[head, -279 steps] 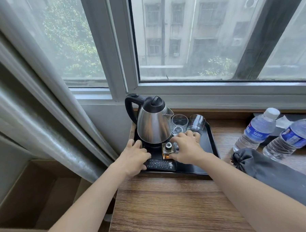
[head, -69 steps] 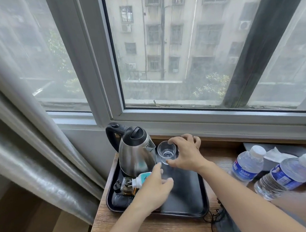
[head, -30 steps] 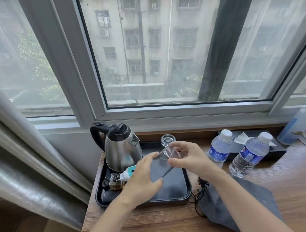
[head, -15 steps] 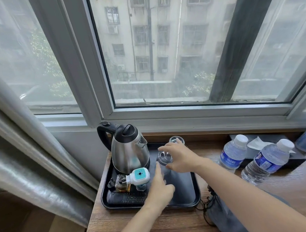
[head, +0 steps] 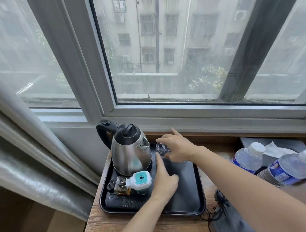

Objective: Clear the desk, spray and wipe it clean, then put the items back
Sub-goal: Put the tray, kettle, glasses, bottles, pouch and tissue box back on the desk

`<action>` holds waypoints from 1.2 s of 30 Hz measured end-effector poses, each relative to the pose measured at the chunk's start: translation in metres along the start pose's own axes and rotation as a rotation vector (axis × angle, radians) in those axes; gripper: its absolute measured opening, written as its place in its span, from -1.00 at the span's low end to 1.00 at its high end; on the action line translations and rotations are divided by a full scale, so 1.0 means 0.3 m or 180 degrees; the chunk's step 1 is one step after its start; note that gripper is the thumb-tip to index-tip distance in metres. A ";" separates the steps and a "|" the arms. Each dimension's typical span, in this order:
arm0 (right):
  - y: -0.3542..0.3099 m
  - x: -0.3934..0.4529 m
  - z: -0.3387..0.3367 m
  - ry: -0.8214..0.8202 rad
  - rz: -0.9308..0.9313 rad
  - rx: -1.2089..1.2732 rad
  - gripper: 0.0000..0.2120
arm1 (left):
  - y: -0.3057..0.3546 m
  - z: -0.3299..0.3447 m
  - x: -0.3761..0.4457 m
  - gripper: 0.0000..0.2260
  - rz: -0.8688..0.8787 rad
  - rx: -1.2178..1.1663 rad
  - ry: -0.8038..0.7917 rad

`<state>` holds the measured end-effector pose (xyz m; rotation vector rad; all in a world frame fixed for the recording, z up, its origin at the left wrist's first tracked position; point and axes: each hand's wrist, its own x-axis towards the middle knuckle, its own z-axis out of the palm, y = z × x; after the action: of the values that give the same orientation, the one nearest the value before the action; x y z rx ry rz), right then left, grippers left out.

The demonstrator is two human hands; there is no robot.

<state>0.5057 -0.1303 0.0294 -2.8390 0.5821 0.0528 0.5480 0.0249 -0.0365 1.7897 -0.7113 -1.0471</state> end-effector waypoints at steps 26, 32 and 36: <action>-0.036 -0.114 -0.006 0.0495 0.0418 -0.0657 -0.36 | 0.046 -0.019 -0.047 -0.20 0.0047 0.3007 -0.0521; -0.157 -0.381 0.057 0.0847 0.0613 -0.0369 -0.50 | 0.001 -0.022 -0.110 -0.31 0.0702 0.3425 -0.0635; -0.237 -0.580 0.099 0.0946 0.0889 -0.0267 -0.51 | -0.024 -0.021 -0.168 -0.39 0.1104 0.3515 -0.0788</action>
<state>0.3739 0.0070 0.0313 -2.8428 1.0589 -0.3074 0.5300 0.0713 -0.0238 2.2827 -1.9420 -0.6519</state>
